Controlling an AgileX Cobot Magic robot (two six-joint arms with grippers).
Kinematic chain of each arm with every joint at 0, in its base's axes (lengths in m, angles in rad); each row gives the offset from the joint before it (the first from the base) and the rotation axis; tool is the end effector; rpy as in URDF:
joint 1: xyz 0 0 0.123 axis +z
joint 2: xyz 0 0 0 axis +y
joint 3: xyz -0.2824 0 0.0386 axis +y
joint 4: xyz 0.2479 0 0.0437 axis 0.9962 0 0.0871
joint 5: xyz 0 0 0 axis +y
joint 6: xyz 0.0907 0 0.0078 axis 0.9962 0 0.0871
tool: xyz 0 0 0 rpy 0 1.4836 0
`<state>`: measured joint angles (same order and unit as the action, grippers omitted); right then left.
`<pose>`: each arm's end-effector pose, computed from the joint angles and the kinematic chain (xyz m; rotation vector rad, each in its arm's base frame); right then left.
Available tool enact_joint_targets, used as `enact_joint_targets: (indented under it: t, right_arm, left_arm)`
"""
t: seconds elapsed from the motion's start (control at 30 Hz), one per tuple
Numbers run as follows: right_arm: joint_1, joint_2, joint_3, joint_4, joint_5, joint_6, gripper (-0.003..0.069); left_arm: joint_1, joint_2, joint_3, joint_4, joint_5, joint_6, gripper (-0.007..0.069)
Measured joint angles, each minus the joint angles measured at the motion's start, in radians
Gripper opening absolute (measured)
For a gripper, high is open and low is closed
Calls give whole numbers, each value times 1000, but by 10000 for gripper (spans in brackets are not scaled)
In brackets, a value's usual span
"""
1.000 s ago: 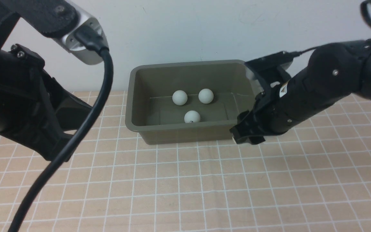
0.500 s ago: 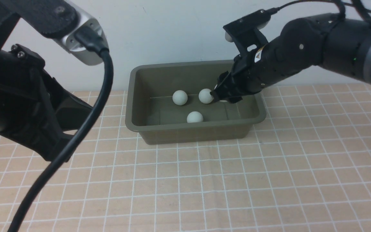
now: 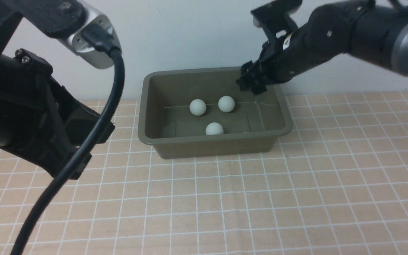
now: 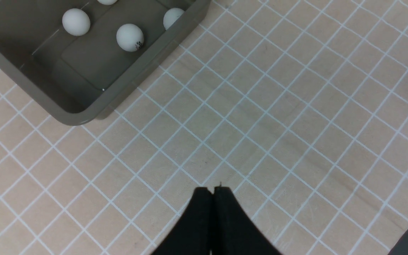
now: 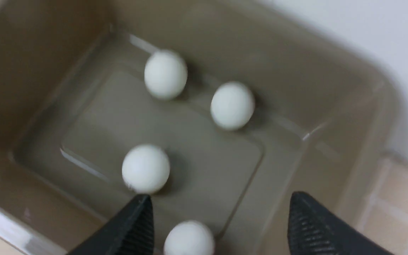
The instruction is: Put the table tennis balls into the box on the light coffee tablecloth.
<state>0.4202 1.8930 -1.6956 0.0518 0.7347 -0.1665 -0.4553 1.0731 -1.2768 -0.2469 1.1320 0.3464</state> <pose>0.3986 0.1816 0.3048 -0.6710 2.3271 0.1756 0.1644 -0.1029 0.4170 0.9167 2.2235 -0.3681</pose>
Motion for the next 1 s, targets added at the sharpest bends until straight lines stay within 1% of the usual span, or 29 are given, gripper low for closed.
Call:
enact_joint_targets:
  t: [0.03, 0.1, 0.13, 0.17, 0.23, 0.27, 0.3, 0.33, 0.37, 0.4, 0.43, 0.57, 0.73, 0.8, 0.83, 0.9, 0.93, 0.97, 1.0]
  right_arm:
    - [-2, -23, -21, -14, 19, 8, 446]
    - [-6, -96, -63, -82, 86, 53, 408]
    - [-8, -103, -71, -90, 100, 58, 403]
    - [-10, -169, -98, -172, 162, 104, 350]
    - [-15, -239, -116, -260, 230, 140, 272]
    - [-16, -277, -118, -306, 272, 153, 219]
    - [-16, -293, -119, -322, 288, 157, 208]
    - [-17, -339, -119, -355, 340, 167, 127]
    - [-17, -375, -119, -367, 379, 167, 73]
    - [-17, -411, -119, -369, 413, 167, 36]
    - [-17, -445, -120, -365, 441, 167, 17]
    - [-17, -567, -109, -305, 508, 106, -15]
    - [-17, -713, 5, -230, 497, 78, -16]
    - [-17, -852, 169, -196, 420, 78, -17]
    - [-17, -852, 183, -196, 420, 79, -17]
    - [-17, -989, 384, -207, 319, 130, -17]
    - [-17, -1032, 432, -219, 286, 155, -17]
    - [-17, -1097, 549, -237, 234, 190, -17]
    - [-17, -1129, 582, -244, 210, 205, -17]
  left_arm:
    - [0, 0, 0, 0, 0, 1, -69]
    - [0, 0, 0, -1, 0, 7, -69]
    - [0, 0, 0, -1, 0, 7, -69]
    - [0, 0, 0, -1, 0, 10, -69]
    - [0, 0, 0, -1, 0, 12, -69]
    - [0, 0, 0, -1, 0, 14, -69]
    - [0, 0, 0, -1, -1, 14, -69]
    - [0, 0, 0, -1, -5, 14, -69]
    - [0, 0, 0, -1, -12, 14, -69]
    - [0, 0, 0, -2, -18, 14, -69]
    - [0, 0, 0, -2, -22, 14, -69]
    - [0, 0, 0, -2, -42, 38, -69]
    - [0, 0, 0, -2, -46, 47, -69]
    - [0, 0, 0, -3, -51, 47, -69]
    - [0, 0, 0, -4, -51, 47, -69]
    - [0, 0, 0, -13, -58, 47, -69]
    - [0, 0, 0, -18, -60, 47, -69]
    - [0, 0, 0, -22, -62, 47, -69]
    - [0, 0, 0, -25, -64, 48, -69]
